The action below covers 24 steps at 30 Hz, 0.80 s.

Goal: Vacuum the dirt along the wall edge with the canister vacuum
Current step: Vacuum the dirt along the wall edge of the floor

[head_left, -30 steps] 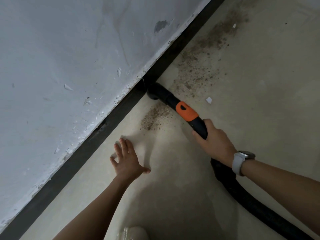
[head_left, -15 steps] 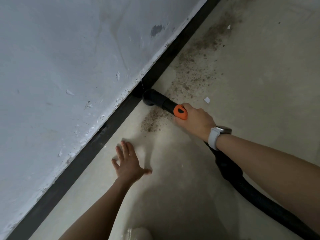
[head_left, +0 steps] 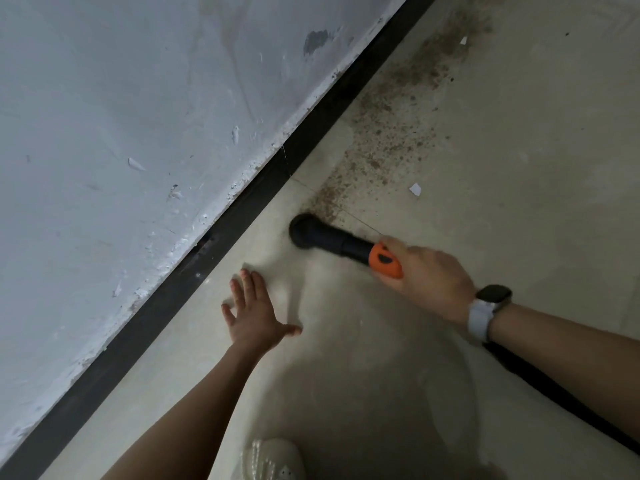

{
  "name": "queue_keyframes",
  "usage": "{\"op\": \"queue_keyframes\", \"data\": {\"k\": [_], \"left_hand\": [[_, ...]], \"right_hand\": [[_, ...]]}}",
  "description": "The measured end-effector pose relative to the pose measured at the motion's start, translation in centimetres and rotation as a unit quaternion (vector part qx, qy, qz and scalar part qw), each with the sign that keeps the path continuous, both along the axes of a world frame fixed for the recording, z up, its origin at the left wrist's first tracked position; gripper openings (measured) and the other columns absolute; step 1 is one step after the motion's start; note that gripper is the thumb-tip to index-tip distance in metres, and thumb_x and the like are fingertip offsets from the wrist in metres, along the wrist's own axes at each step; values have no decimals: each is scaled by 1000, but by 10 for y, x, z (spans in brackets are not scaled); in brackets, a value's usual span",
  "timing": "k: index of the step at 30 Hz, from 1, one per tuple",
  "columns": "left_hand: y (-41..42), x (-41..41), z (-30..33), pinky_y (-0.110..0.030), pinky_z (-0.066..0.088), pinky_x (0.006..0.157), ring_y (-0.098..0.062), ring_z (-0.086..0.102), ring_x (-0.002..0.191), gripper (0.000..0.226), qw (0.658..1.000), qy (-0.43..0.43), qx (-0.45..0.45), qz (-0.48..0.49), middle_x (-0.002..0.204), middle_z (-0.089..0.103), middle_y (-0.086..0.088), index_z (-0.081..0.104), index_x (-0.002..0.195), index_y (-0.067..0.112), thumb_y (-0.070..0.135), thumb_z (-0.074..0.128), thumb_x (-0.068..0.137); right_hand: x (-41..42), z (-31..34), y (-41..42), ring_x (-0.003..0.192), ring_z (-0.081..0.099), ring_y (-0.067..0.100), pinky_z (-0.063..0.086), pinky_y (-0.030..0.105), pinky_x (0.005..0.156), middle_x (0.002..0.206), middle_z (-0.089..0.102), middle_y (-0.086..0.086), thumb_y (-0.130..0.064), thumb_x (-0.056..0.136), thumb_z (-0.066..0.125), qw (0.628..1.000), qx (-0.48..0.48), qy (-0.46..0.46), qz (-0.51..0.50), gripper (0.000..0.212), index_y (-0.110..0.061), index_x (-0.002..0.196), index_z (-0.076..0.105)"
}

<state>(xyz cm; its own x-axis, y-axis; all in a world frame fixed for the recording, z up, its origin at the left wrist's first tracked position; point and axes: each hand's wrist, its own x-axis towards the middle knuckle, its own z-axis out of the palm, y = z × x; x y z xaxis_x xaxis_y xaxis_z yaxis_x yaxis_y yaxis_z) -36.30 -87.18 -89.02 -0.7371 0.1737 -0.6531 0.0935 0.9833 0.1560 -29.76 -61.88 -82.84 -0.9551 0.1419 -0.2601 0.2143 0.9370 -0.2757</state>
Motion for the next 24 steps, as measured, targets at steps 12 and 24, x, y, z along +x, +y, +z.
{"op": "queue_keyframes", "data": {"k": [12, 24], "left_hand": [[3, 0, 2, -55, -2, 114, -29, -28, 140, 133, 1000, -4, -2, 7, 152, -33, -8, -21, 147, 8, 48, 78, 68], [5, 0, 4, -54, -2, 114, -28, -28, 140, 135, 1000, 0, -3, 10, 152, -33, -8, -23, 146, 7, 50, 78, 67]], "right_hand": [[-9, 5, -38, 60, 51, 20, 33, 27, 51, 78, 54, -3, -51, 89, 47, 998, -28, 24, 58, 46, -27, 127, 37], [-43, 3, 7, 56, 48, 29, 21, 26, 45, 69, 50, 2, -46, 88, 50, 994, 21, 70, -79, 44, -19, 123, 46]]}}
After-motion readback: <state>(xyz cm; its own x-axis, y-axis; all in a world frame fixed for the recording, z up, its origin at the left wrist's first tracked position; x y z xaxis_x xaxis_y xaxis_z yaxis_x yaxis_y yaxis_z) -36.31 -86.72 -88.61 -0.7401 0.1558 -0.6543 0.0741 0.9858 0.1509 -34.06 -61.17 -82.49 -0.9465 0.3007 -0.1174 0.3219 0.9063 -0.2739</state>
